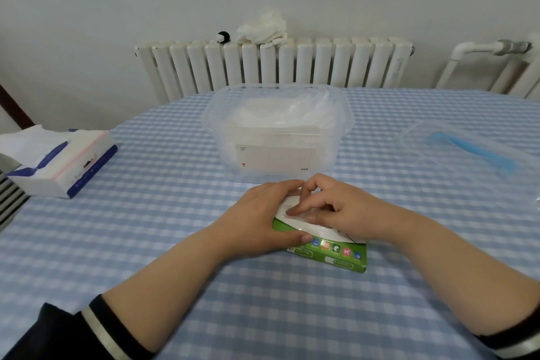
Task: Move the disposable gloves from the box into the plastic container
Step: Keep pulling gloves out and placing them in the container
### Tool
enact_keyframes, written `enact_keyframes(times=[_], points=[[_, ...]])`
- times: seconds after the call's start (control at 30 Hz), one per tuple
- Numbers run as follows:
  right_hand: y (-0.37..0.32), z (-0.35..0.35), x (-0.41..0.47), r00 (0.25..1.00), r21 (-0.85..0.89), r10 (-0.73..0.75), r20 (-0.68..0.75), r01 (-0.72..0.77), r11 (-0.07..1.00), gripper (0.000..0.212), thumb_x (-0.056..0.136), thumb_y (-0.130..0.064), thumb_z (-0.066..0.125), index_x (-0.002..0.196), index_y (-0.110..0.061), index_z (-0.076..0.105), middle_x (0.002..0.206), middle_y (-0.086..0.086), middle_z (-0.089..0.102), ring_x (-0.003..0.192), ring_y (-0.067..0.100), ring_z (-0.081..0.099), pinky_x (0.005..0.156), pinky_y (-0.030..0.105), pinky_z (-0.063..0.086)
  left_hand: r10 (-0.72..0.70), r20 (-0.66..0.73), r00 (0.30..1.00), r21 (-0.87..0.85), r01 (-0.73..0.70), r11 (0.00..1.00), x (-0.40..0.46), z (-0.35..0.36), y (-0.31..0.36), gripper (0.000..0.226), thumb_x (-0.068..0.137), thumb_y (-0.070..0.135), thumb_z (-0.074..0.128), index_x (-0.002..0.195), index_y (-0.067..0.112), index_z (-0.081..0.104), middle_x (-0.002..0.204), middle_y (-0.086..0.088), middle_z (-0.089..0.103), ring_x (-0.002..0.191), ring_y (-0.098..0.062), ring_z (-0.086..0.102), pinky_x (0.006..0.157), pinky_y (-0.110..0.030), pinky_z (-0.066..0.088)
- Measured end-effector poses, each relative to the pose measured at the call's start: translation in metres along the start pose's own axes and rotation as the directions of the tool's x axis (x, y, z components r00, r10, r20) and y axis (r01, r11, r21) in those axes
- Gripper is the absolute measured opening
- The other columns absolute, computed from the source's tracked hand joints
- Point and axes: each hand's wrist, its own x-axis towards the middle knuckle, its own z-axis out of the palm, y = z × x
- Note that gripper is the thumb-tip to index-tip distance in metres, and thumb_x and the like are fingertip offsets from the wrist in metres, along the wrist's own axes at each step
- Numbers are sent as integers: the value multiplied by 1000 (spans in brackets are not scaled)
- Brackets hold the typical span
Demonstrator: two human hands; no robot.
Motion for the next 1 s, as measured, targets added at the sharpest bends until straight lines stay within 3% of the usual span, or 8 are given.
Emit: enact_keyframes(times=[0.1, 0.2, 0.3, 0.57, 0.7, 0.77, 0.9, 1.0], points=[[0, 2, -1, 999, -83, -7, -37, 4, 997, 20, 93, -24, 63, 104, -38, 73, 109, -23, 44, 89, -5, 52, 77, 12, 40, 6, -6, 1000, -8, -6, 1000, 1, 1, -1, 83, 72, 61, 73, 143, 42, 35, 136, 27, 47, 125, 2, 40, 106, -30, 38], [1, 5, -1, 994, -29, -11, -110, 7, 1000, 11, 89, -27, 67, 89, -35, 75, 105, -19, 49, 90, 3, 55, 80, 22, 46, -3, -14, 1000, -1, 3, 1000, 0, 2, -2, 87, 71, 64, 72, 145, 39, 33, 138, 25, 45, 127, 1, 38, 108, -30, 36], [1, 6, -1, 988, 45, -27, -154, 34, 998, 19, 90, -24, 65, 79, -39, 67, 101, -17, 53, 90, 3, 55, 79, 16, 44, -5, -11, 1000, 2, 5, 1000, 0, 2, -2, 86, 71, 66, 71, 144, 41, 33, 138, 25, 44, 127, 1, 37, 108, -29, 35], [1, 10, -3, 968, -96, -100, -231, 80, 992, 20, 99, -27, 50, 82, -38, 48, 91, -20, 51, 83, 1, 51, 73, 13, 38, 59, -28, 998, 5, -59, 998, 1, 0, 1, 65, 76, 59, 71, 133, 44, 45, 123, 28, 50, 114, 8, 41, 99, -20, 34], [-4, 3, -4, 986, -21, -52, -157, 49, 999, 7, 97, -31, 55, 93, -37, 54, 91, -33, 51, 75, -2, 50, 68, 12, 38, 77, -24, 997, 31, -76, 997, 2, 0, 2, 58, 78, 57, 70, 129, 39, 51, 121, 28, 51, 112, 7, 41, 99, -19, 32], [-2, -2, -5, 995, -30, -37, -95, 34, 999, 13, 92, -35, 62, 104, -40, 63, 98, -27, 52, 75, 0, 50, 70, 14, 40, 54, -18, 998, 40, -53, 998, 2, 1, 1, 66, 77, 59, 71, 135, 38, 48, 127, 24, 51, 116, 6, 40, 101, -19, 32], [-2, 1, -5, 970, -139, -91, -224, 60, 988, 10, 91, -26, 65, 91, -27, 75, 95, -18, 61, 87, -2, 54, 73, 12, 39, -17, -4, 1000, -4, 17, 1000, 0, 0, 2, 93, 73, 60, 75, 149, 39, 26, 138, 29, 42, 123, 6, 33, 107, -18, 27], [-7, 6, -4, 936, -193, -198, -293, 145, 971, 14, 90, -24, 61, 86, -19, 74, 85, -13, 66, 86, 2, 57, 74, 14, 41, 20, -14, 1000, 12, -20, 1000, 0, -1, 3, 76, 75, 58, 74, 141, 40, 41, 133, 27, 47, 120, 6, 38, 106, -21, 32]])
